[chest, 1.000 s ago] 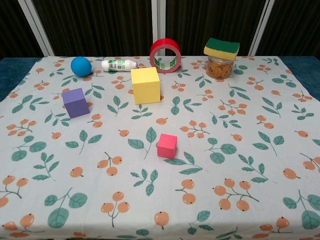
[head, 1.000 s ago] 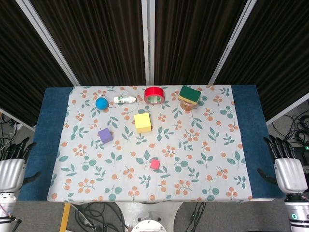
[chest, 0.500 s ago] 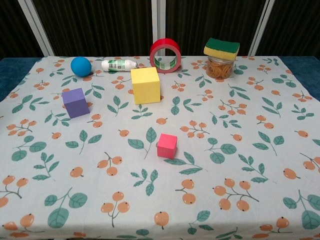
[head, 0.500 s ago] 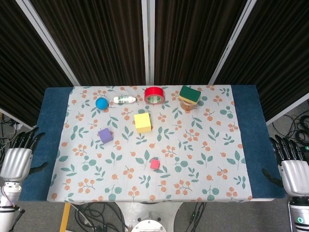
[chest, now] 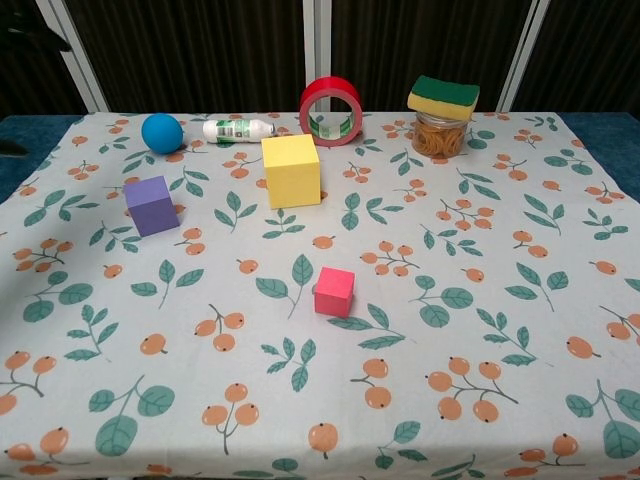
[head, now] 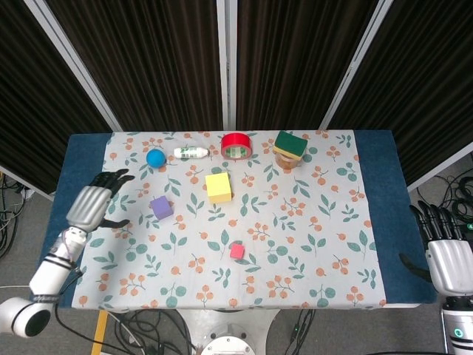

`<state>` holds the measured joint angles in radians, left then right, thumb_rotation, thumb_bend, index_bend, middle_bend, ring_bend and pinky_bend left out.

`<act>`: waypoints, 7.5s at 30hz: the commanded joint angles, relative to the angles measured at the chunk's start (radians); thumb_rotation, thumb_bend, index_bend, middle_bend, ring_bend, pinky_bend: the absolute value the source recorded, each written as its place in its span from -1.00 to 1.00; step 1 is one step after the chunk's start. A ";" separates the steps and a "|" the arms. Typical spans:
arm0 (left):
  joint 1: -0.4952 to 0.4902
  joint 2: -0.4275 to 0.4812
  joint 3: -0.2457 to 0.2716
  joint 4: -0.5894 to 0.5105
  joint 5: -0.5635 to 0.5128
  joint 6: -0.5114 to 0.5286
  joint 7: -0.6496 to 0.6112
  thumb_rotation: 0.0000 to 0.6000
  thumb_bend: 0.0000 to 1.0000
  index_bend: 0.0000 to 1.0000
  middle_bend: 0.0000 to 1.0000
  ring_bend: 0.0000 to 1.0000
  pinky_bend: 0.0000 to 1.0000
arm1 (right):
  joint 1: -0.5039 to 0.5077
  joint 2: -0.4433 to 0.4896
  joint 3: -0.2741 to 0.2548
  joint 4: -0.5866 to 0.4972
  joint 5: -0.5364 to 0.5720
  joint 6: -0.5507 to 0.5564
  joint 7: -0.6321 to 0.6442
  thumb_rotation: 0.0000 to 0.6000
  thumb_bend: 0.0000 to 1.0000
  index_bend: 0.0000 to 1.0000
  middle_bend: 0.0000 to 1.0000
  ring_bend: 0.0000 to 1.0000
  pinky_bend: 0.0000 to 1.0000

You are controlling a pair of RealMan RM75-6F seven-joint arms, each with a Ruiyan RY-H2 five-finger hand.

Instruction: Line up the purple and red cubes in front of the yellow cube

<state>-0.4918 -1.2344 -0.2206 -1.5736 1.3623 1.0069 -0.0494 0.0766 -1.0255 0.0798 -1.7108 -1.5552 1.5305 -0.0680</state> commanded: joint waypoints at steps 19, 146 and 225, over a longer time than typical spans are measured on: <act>-0.241 -0.400 -0.022 0.280 -0.434 -0.164 0.256 1.00 -1.00 -0.59 -0.58 -0.70 -0.71 | -0.007 0.002 -0.004 0.012 0.006 0.003 0.027 1.00 -0.79 -1.00 -0.94 -1.00 -0.90; -0.511 -0.694 -0.057 0.388 -0.540 -0.069 0.649 1.00 -0.55 0.13 -0.48 -0.71 -0.71 | -0.059 0.021 -0.021 0.047 0.006 0.040 0.116 1.00 -0.78 -1.00 -0.94 -1.00 -0.90; -0.555 -0.833 -0.060 0.731 -0.214 -0.138 0.466 1.00 -1.00 -0.77 -1.00 -0.92 -0.76 | -0.078 0.041 -0.031 0.036 -0.029 0.068 0.120 1.00 -0.64 -1.00 -0.96 -1.00 -0.90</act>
<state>-1.0451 -2.0650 -0.2784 -0.8452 1.1494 0.8699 0.4157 -0.0009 -0.9849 0.0488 -1.6747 -1.5840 1.5985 0.0524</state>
